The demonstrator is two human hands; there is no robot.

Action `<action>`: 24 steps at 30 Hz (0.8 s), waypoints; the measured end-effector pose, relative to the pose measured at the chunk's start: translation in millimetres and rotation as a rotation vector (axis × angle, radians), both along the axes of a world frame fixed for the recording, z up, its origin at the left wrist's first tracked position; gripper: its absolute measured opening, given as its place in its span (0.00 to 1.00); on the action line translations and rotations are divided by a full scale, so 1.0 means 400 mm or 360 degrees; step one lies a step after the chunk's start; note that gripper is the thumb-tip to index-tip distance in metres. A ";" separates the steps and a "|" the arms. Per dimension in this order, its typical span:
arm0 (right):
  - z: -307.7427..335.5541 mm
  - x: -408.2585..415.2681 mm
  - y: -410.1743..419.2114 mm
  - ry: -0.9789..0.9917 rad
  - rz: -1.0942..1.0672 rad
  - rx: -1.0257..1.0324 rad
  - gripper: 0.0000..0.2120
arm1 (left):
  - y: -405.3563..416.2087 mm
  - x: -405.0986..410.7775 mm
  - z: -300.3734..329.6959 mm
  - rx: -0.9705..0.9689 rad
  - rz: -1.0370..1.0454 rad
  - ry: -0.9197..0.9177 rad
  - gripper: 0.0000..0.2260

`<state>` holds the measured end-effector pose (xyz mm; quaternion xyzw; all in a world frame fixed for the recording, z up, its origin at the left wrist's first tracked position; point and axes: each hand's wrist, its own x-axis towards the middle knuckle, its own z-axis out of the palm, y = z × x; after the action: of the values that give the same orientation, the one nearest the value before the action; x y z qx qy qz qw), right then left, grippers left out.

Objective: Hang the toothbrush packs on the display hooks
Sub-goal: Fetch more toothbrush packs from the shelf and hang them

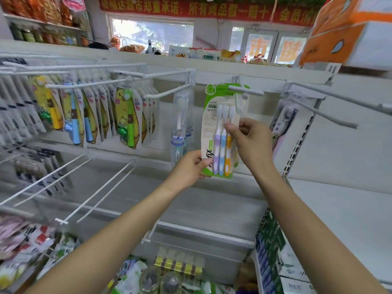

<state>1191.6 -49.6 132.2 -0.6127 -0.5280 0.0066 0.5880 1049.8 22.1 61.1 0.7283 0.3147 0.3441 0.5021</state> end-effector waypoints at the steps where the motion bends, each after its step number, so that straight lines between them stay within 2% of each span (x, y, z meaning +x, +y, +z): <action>1: -0.003 0.000 -0.001 -0.0004 0.0003 -0.0040 0.10 | 0.002 -0.002 -0.001 0.0025 0.0047 0.0033 0.06; 4: -0.022 0.004 -0.021 0.0019 -0.0065 -0.0098 0.12 | 0.002 -0.022 -0.013 0.0105 0.0155 0.0140 0.05; 7: -0.048 0.008 -0.074 -0.0020 -0.0200 -0.0096 0.08 | -0.004 -0.066 -0.021 0.0268 0.0145 0.0424 0.18; 9: -0.057 0.006 -0.114 -0.0063 -0.0253 -0.0107 0.05 | -0.016 -0.094 -0.021 0.0330 0.0141 0.0576 0.22; 12: -0.057 0.002 -0.129 -0.0065 -0.0302 -0.0133 0.04 | -0.041 -0.109 -0.018 0.0148 0.0050 0.0418 0.23; 14: -0.055 -0.011 -0.118 -0.0070 -0.0315 -0.0160 0.05 | -0.054 -0.104 -0.015 0.0135 0.0022 0.0366 0.25; 16: -0.063 -0.029 -0.109 -0.0050 -0.0327 -0.0192 0.04 | -0.063 -0.104 -0.003 0.0276 0.0059 0.0456 0.28; 17: -0.070 -0.035 -0.106 -0.0040 -0.0344 -0.0211 0.07 | -0.067 -0.109 0.006 0.0369 0.0102 0.0526 0.28; 20: -0.092 -0.052 -0.125 -0.0041 -0.0419 -0.0279 0.14 | -0.075 -0.148 0.020 0.0622 0.0148 0.0652 0.23; 24: -0.128 -0.072 -0.198 -0.0229 -0.0414 -0.0310 0.18 | -0.089 -0.202 0.004 0.1123 0.0096 0.0751 0.20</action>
<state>1163.0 -128.8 81.0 -0.7289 -0.4818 -0.0622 0.4825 968.9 -13.6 62.7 0.9048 0.3050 0.2692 0.1259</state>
